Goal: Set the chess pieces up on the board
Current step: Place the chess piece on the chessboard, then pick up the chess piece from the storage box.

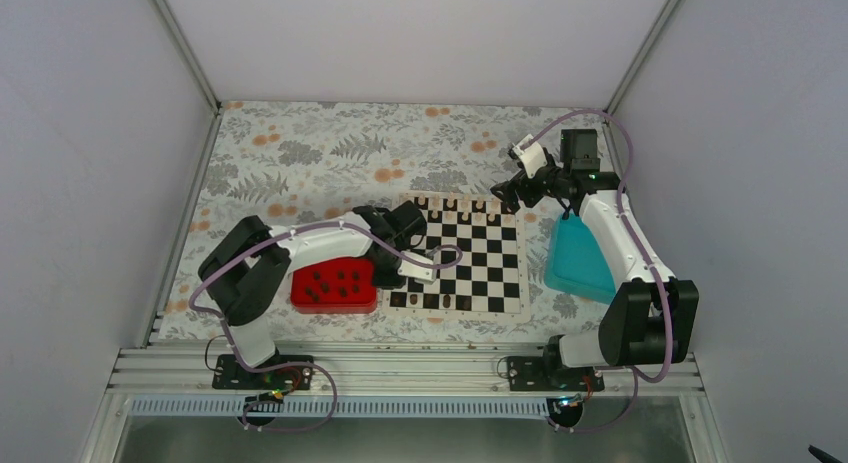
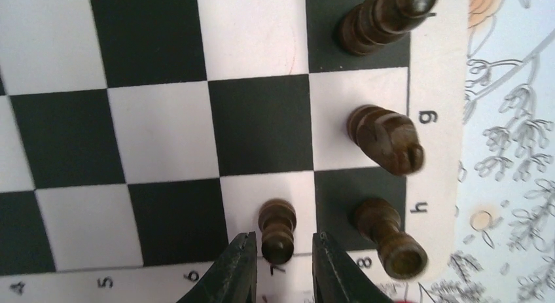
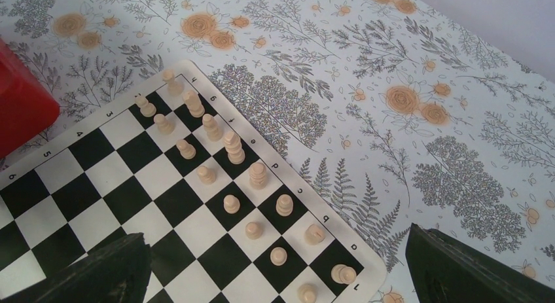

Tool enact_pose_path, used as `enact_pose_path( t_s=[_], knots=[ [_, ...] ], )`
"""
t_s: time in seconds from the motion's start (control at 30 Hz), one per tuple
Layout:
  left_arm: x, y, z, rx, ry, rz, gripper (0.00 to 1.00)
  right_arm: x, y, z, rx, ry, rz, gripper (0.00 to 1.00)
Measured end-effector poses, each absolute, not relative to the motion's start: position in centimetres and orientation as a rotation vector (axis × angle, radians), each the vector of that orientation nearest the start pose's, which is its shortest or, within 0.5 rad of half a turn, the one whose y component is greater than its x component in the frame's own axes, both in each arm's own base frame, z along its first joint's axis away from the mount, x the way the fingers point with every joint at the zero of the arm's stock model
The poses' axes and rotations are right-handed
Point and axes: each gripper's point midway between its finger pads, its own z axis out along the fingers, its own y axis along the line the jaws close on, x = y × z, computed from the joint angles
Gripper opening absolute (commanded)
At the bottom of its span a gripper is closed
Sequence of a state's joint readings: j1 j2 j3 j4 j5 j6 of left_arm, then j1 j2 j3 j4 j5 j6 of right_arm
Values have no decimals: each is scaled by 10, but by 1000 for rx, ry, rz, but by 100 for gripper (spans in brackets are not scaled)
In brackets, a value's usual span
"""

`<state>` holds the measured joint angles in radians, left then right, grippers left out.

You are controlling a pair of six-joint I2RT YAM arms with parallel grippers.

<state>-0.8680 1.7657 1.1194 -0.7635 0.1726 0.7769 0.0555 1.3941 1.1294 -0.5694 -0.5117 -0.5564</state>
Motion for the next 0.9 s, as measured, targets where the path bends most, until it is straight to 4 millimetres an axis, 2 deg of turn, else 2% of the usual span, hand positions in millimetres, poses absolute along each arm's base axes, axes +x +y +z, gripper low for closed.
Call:
enact_pose_path(
  t_s=[0.1,0.17,0.27,0.33,0.4,0.5,0.6,0.73,0.9],
  knots=[
    [199,-277,49,-2425,-2222,272,26,371,105,201,-909,2112,361,100],
    [203,-277,69,-2453,-2246,253,27,371,104,201,-907,2113,361,100],
    [213,-274,110,-2521,-2325,200,27,371,103,201,-904,2115,360,100],
    [218,-266,133,-2545,-2387,164,27,371,103,201,-904,2116,362,100],
    [226,-249,145,-2516,-2460,125,26,370,103,201,-905,2117,364,100],
    [234,-221,139,-2413,-2533,70,26,370,103,200,-905,2119,366,100],
    [224,-194,110,-2297,-2514,38,26,370,103,200,-905,2119,367,100],
    [204,-177,81,-2222,-2456,47,26,370,104,201,-906,2117,371,100],
    [201,-173,68,-2200,-2463,64,26,369,104,201,-906,2118,372,100]
  ],
)
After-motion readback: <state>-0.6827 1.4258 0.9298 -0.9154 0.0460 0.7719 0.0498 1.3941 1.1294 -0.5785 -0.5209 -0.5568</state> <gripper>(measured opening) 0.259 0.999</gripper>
